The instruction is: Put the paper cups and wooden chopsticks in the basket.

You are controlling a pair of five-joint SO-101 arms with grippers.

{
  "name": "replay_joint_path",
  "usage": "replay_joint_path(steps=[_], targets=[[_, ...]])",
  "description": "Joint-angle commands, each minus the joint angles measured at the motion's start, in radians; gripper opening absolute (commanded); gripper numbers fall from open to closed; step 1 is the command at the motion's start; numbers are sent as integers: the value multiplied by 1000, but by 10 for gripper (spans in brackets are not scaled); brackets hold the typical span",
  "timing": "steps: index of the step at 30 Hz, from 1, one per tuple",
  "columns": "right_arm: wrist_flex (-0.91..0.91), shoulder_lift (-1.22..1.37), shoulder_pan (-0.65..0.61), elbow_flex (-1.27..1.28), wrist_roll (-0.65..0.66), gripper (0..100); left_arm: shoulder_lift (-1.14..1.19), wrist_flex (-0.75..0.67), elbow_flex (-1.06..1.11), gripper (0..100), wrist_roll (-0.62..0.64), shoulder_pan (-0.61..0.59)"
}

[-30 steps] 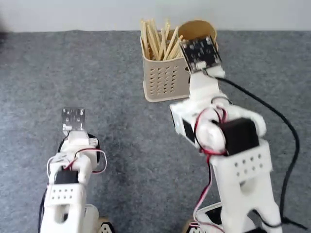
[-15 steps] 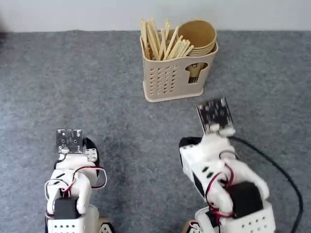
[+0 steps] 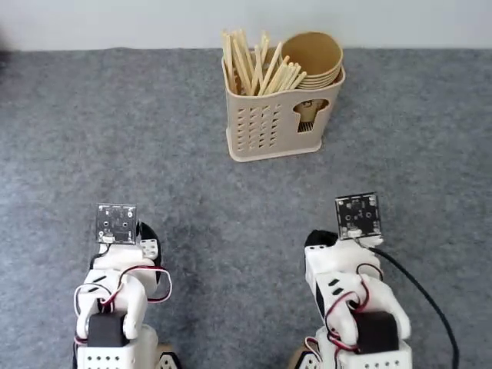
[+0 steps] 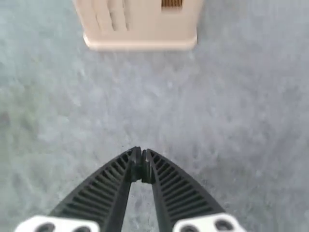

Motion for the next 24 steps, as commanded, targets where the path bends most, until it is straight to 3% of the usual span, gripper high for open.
replay_joint_path(steps=[1, 7, 24], targets=[[-54, -64, 13, 89, 3, 9, -17, -9, 7, 13, -11, 8], [-54, -159, 12, 198, -124, 11, -17, -2, 24, 13, -12, 2], [12, -154, 13, 336, -127, 11, -17, 94, 22, 13, -5, -2]])
